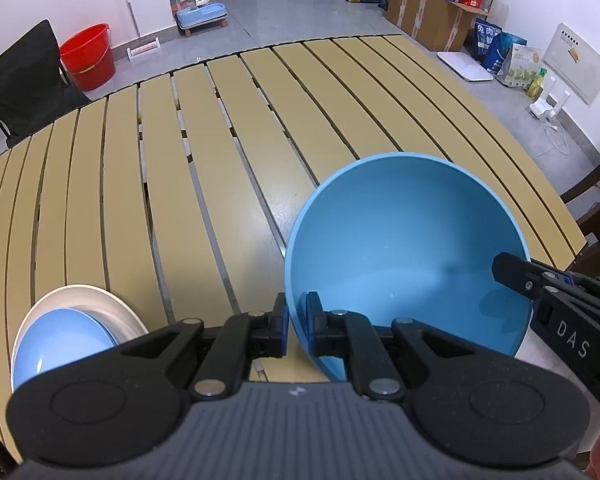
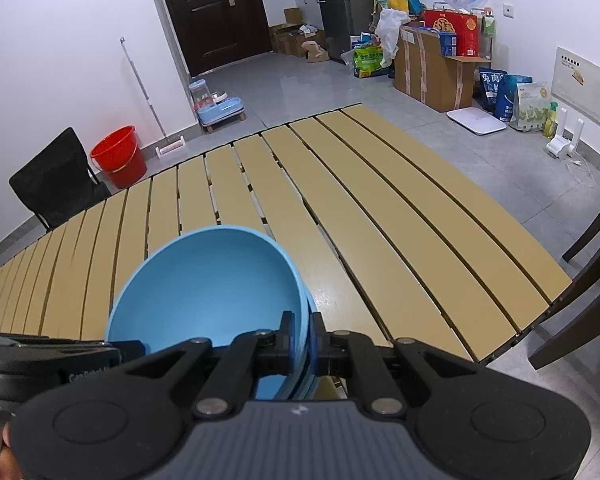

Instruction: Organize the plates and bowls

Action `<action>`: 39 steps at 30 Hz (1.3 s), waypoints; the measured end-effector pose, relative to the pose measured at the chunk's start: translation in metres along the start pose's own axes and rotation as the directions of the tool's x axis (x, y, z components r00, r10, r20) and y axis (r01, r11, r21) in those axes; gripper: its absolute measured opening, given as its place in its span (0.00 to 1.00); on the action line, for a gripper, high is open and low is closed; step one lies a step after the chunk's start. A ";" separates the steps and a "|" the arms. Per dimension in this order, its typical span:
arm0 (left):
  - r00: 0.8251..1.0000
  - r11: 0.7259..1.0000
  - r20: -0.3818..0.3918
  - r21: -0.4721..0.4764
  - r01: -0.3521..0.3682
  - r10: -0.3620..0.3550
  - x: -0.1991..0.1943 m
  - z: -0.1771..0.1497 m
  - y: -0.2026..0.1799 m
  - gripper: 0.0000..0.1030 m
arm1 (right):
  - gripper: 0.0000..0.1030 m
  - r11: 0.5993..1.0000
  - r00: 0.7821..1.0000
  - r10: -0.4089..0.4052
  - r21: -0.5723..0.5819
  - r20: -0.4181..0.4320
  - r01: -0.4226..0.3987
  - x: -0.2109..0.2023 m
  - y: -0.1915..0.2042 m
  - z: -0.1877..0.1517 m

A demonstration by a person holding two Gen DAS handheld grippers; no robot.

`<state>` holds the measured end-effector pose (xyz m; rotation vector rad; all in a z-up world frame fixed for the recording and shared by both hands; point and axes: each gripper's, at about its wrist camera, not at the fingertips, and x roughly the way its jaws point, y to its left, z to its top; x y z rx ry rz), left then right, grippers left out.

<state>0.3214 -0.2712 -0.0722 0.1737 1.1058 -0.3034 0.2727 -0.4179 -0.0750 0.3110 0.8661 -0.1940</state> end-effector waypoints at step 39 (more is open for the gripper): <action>0.972 0.997 0.225 -0.029 0.074 -0.066 -0.049 -0.018 0.029 0.95 | 0.90 0.997 0.989 0.076 0.022 0.128 -0.079 -0.030 -0.008 -0.011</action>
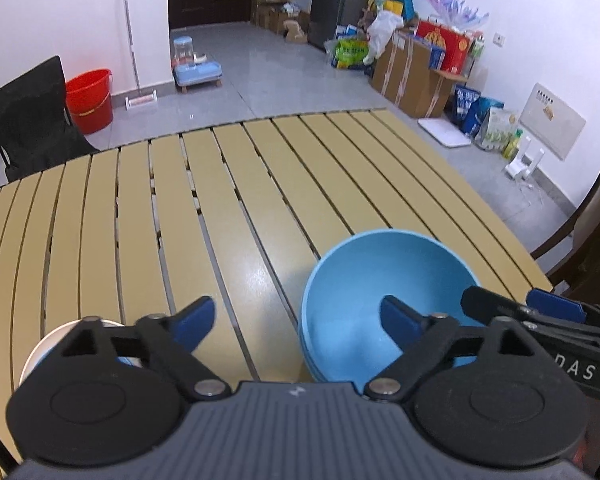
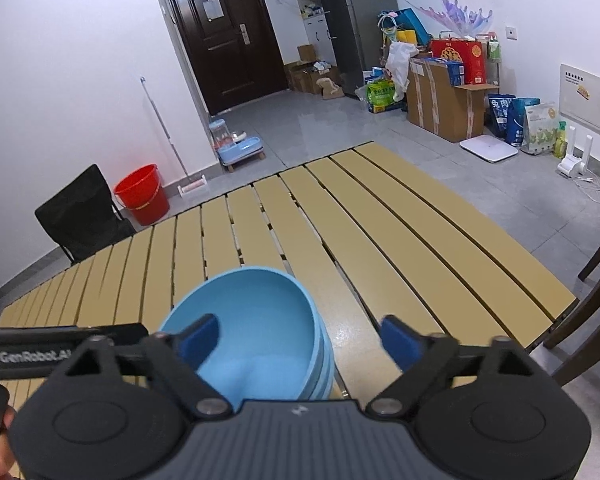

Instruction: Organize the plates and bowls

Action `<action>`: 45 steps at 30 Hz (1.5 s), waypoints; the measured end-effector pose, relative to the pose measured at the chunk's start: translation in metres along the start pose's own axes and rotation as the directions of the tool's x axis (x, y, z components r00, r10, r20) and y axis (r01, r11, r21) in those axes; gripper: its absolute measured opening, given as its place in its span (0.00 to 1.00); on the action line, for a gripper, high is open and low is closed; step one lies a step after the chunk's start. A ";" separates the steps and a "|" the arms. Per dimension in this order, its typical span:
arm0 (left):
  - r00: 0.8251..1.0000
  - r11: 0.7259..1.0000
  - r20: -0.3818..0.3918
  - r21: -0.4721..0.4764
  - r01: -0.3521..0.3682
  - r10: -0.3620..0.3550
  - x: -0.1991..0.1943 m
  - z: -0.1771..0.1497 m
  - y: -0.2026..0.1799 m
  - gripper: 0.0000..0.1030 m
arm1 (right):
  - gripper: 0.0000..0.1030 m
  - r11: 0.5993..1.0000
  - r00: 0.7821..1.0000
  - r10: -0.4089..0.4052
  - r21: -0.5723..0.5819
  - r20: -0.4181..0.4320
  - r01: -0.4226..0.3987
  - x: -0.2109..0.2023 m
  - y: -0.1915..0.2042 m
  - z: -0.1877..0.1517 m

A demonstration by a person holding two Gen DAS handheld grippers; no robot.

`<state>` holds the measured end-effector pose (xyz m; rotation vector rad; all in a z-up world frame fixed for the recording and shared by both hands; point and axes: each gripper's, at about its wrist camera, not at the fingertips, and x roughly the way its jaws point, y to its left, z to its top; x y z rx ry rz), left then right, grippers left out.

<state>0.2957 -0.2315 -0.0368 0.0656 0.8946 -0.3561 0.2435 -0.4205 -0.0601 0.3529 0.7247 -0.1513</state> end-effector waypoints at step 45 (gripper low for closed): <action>0.983 0.966 -0.137 -0.246 0.082 -0.119 0.050 -0.014 0.036 1.00 | 0.99 0.990 0.988 0.067 0.133 -0.141 -0.048 0.048 -0.020 -0.012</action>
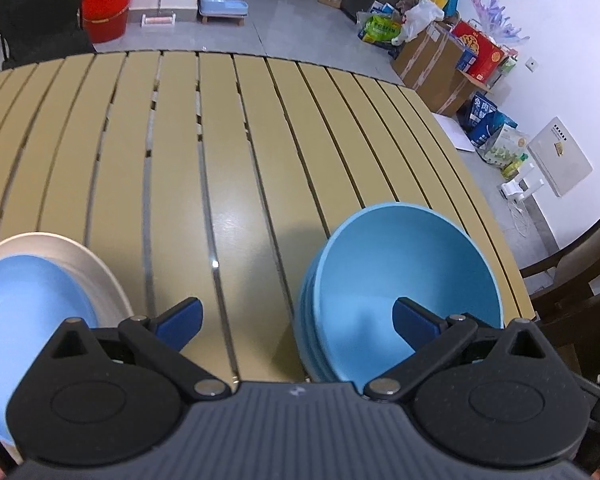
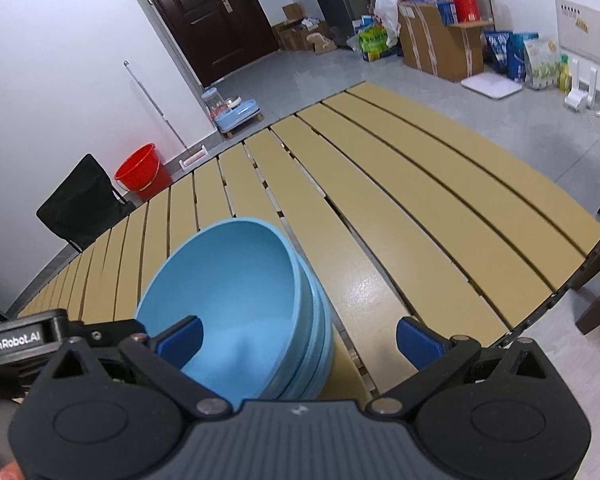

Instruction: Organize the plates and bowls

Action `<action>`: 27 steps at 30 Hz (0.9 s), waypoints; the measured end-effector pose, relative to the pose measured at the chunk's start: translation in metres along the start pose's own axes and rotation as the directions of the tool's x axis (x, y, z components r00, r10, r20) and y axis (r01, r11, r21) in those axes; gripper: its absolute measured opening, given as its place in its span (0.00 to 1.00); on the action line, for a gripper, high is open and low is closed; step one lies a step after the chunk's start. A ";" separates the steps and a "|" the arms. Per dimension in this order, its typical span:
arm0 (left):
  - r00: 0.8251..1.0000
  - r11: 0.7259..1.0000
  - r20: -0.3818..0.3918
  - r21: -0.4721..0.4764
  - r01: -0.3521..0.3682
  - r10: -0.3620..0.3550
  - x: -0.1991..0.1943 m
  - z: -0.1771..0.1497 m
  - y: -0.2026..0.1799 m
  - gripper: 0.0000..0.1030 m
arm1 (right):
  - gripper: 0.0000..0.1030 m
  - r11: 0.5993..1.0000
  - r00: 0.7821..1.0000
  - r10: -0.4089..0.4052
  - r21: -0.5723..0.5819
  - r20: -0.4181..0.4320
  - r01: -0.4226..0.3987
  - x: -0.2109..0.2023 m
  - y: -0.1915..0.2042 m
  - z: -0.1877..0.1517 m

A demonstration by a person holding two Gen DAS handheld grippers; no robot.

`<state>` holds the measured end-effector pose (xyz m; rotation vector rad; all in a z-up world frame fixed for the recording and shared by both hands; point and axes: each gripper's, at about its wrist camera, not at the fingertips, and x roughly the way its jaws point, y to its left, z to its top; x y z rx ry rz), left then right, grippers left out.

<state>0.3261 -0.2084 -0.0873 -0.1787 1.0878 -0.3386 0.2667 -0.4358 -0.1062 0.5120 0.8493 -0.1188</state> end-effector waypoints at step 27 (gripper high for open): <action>0.986 0.998 -0.151 -0.015 0.063 -0.065 0.067 0.004 -0.007 0.37 | 0.43 0.983 0.993 0.076 0.171 -0.091 -0.060 0.043 -0.029 -0.010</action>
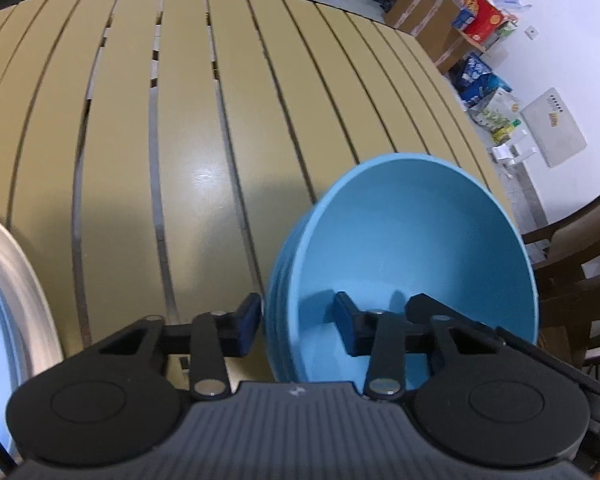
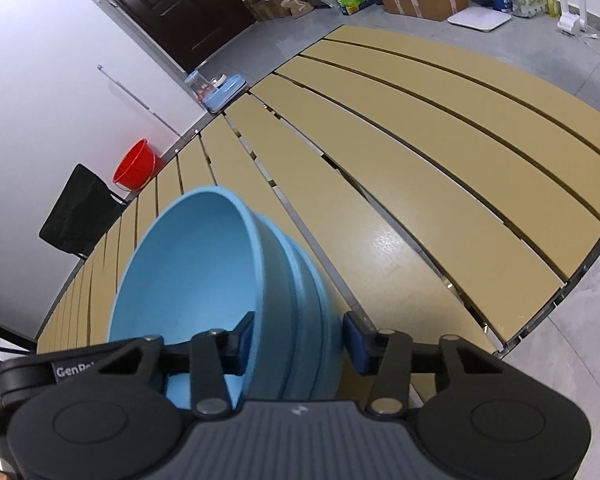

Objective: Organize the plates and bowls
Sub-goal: 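Carry the bowl stack with both grippers and lower it onto the white plate stack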

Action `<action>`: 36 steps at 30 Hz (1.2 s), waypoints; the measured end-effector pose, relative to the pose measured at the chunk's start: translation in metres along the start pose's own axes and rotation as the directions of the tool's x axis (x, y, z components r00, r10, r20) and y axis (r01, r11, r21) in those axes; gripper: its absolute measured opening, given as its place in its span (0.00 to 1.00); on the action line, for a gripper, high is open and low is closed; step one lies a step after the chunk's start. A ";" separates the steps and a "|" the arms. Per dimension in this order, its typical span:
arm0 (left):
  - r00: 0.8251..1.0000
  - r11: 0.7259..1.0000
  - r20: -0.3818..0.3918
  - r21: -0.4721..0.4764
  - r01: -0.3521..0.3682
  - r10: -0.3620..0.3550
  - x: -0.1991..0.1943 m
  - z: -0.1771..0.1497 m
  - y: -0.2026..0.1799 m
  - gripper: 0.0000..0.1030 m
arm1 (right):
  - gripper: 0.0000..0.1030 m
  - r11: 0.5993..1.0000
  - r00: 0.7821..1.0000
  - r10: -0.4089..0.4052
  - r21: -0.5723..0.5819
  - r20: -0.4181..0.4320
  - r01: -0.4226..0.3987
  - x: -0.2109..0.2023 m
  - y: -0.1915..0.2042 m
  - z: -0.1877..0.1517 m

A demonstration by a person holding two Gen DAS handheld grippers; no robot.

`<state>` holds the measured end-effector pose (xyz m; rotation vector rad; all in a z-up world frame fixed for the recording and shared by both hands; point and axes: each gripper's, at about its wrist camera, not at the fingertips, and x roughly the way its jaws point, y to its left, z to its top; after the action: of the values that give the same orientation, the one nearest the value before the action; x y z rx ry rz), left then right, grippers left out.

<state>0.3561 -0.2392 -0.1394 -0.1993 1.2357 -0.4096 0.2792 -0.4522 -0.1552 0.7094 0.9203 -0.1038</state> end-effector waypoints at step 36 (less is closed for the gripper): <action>0.993 0.998 0.113 0.034 -0.043 0.039 -0.063 -0.013 0.019 0.35 | 0.32 0.999 0.999 0.036 -0.031 0.018 -0.035 -0.017 0.048 -0.009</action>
<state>0.3308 -0.1948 -0.0955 -0.1632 1.1193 -0.3805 0.2802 -0.4134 -0.1207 0.6947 0.8898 -0.0646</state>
